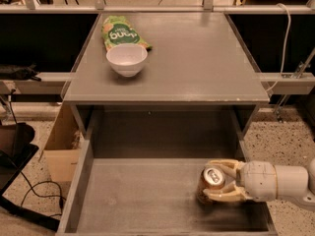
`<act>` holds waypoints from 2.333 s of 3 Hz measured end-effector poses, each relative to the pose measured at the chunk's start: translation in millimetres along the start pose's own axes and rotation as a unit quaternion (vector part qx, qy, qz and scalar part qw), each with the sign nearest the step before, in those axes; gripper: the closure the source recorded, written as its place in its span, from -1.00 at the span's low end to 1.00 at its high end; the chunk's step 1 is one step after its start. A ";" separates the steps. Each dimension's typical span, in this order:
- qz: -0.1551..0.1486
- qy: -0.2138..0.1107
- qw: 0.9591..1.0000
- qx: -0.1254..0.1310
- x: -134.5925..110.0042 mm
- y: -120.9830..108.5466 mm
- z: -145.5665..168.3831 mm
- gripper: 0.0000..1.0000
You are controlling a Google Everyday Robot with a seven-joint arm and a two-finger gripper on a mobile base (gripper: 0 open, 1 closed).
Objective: Place orange can into top drawer
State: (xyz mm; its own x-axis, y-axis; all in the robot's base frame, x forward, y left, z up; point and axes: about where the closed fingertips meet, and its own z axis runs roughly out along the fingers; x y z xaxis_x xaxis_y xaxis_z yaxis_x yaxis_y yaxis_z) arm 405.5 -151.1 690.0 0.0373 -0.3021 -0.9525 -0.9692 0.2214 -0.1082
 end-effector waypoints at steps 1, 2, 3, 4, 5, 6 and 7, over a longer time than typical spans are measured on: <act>0.000 0.000 1.000 0.000 0.0 0.0 0.0 -0.31; 0.000 0.000 1.000 0.000 0.0 0.0 0.1 -0.78; 0.000 0.000 1.000 0.000 0.0 0.0 0.1 -1.00; 0.000 0.000 1.000 0.000 -0.2 0.0 0.1 -1.00; -0.019 0.011 1.000 -0.019 -13.2 2.5 4.1 -1.00; -0.062 0.035 0.996 -0.050 -62.1 5.3 -7.9 -1.00; -0.170 0.107 0.973 -0.109 -166.2 19.7 -49.8 -1.00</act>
Offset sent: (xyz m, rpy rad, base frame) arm 0.0000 0.0000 0.0000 0.0000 0.0000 0.0000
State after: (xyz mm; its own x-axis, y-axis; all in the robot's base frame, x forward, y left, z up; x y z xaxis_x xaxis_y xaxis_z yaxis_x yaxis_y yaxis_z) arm 368.1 -142.7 860.4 0.3366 -0.5153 -0.7881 -0.9390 -0.1205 -0.3222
